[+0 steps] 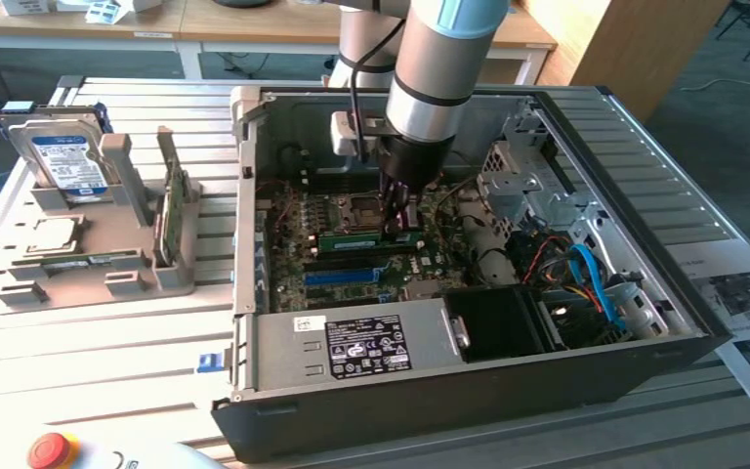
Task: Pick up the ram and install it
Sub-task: 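Insert the ram into the slot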
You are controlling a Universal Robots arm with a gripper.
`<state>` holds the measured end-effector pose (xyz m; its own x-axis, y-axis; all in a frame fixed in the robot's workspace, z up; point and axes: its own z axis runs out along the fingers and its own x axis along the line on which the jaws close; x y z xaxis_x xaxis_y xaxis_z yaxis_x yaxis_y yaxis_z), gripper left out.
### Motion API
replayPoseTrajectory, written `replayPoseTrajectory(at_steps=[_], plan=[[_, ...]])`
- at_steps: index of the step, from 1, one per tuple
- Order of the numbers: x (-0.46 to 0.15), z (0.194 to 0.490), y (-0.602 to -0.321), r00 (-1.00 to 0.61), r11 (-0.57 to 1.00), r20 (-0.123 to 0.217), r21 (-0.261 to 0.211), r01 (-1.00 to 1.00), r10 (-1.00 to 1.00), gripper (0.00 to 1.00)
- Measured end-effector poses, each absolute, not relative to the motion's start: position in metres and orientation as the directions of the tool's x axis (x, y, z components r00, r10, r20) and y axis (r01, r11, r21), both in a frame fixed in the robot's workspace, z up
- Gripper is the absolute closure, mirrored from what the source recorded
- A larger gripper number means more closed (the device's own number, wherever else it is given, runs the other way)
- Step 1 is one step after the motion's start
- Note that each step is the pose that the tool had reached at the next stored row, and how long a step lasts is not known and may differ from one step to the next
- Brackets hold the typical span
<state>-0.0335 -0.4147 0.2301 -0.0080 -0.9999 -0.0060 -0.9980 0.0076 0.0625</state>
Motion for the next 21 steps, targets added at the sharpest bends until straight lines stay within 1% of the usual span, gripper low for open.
replayPoseTrajectory(at_steps=[21], plan=[[-0.0335, 0.2277, -0.4146, -0.011, 0.010, -0.006, 0.062, -0.998, -1.000, 0.88]])
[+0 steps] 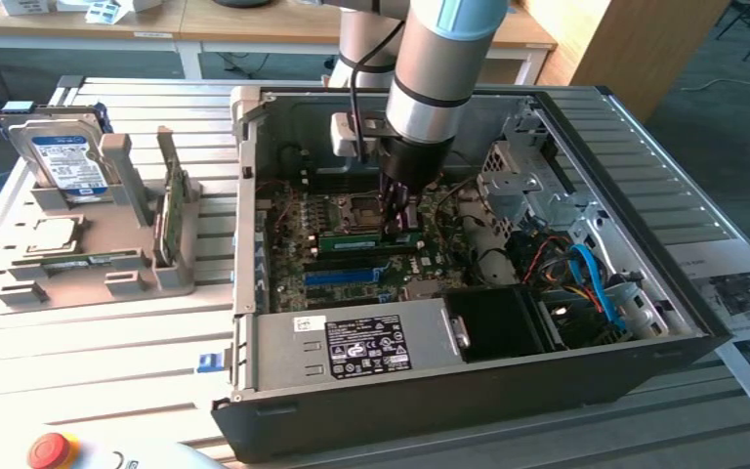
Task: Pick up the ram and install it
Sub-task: 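Insert the ram into the slot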
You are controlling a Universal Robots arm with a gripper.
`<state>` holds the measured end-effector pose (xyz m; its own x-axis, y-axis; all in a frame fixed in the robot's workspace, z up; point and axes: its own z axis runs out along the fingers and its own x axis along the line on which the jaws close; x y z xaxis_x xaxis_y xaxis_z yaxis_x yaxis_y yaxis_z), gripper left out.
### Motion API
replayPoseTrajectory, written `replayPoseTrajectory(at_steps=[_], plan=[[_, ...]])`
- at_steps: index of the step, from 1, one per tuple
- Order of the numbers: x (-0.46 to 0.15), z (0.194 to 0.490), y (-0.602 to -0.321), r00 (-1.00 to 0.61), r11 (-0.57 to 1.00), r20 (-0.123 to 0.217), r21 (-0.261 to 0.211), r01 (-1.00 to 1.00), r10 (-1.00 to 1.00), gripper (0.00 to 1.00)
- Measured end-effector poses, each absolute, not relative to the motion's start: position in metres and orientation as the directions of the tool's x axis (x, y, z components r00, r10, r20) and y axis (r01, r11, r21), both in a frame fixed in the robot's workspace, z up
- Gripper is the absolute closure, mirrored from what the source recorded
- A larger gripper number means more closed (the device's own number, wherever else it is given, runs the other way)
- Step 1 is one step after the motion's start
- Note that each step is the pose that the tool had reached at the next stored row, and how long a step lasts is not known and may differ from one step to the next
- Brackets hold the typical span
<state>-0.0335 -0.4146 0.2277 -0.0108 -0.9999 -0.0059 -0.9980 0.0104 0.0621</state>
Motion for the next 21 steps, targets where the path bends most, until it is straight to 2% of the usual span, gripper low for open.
replayPoseTrajectory(at_steps=[21], plan=[[-0.0318, 0.2276, -0.4155, -0.011, 0.011, -0.006, 0.063, -0.998, -1.000, 0.88]])
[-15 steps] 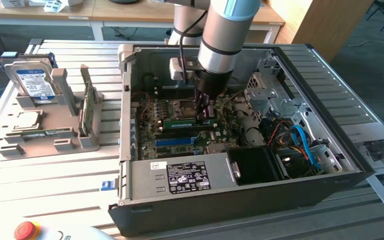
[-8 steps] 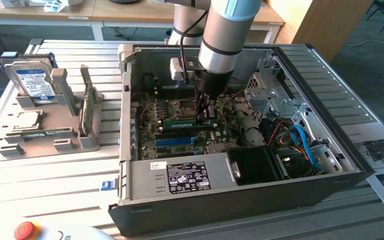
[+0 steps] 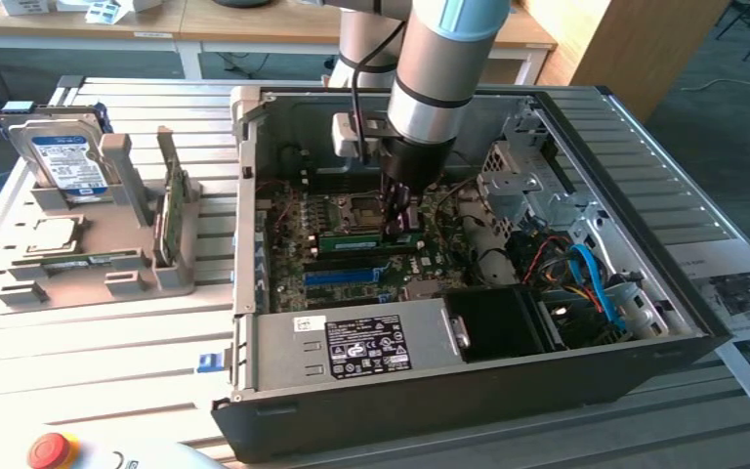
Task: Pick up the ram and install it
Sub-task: 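Insert the ram into the slot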
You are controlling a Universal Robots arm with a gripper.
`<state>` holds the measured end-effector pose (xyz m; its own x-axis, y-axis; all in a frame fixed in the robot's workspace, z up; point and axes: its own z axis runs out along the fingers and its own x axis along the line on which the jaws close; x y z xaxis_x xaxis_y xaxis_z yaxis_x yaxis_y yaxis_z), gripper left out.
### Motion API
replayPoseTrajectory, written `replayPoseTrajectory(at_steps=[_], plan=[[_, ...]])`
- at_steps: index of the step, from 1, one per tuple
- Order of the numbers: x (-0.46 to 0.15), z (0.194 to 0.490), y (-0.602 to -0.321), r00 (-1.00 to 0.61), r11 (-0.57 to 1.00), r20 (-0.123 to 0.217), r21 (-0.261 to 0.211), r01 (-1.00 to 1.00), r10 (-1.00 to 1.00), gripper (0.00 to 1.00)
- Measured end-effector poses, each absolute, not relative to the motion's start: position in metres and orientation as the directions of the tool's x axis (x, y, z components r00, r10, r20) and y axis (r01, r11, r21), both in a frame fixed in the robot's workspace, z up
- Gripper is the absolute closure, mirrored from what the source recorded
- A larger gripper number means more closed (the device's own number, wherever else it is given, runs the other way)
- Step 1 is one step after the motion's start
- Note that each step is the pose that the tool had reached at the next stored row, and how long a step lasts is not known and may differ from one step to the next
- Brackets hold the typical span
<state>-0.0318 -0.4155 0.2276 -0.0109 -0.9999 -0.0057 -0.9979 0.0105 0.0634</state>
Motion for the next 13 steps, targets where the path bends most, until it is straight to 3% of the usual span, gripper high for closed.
replayPoseTrajectory(at_steps=[13], plan=[[-0.0314, 0.2276, -0.4154, -0.012, 0.012, -0.006, 0.064, -0.998, -1.000, 0.88]])
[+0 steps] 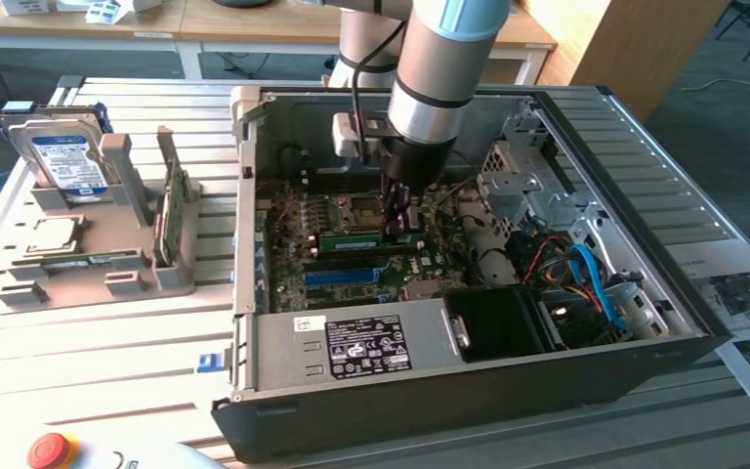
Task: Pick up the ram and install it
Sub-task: 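Insert the ram into the slot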
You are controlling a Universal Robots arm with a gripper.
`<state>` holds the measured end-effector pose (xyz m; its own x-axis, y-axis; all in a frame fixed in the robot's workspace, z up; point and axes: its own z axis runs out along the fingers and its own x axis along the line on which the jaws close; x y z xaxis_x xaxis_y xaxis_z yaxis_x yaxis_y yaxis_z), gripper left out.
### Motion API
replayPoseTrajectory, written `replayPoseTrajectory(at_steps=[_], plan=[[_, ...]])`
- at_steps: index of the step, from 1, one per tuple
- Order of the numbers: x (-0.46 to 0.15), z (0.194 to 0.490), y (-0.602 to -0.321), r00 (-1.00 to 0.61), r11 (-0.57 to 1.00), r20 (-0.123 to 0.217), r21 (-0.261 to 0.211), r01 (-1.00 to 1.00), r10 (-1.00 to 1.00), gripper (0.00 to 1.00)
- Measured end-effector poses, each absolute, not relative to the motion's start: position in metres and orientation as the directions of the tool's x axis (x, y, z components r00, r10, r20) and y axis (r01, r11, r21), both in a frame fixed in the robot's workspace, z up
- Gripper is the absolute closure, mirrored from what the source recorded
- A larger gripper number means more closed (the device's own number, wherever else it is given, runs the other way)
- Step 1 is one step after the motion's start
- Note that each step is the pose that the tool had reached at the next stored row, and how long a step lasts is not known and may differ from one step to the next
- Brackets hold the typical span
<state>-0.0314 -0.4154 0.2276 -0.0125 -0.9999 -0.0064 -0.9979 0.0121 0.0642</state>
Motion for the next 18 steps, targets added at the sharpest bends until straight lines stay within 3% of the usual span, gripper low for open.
replayPoseTrajectory(at_steps=[18], plan=[[-0.0313, 0.2313, -0.4155, -0.018, 0.017, -0.006, 0.065, -0.998, -1.000, 0.88]])
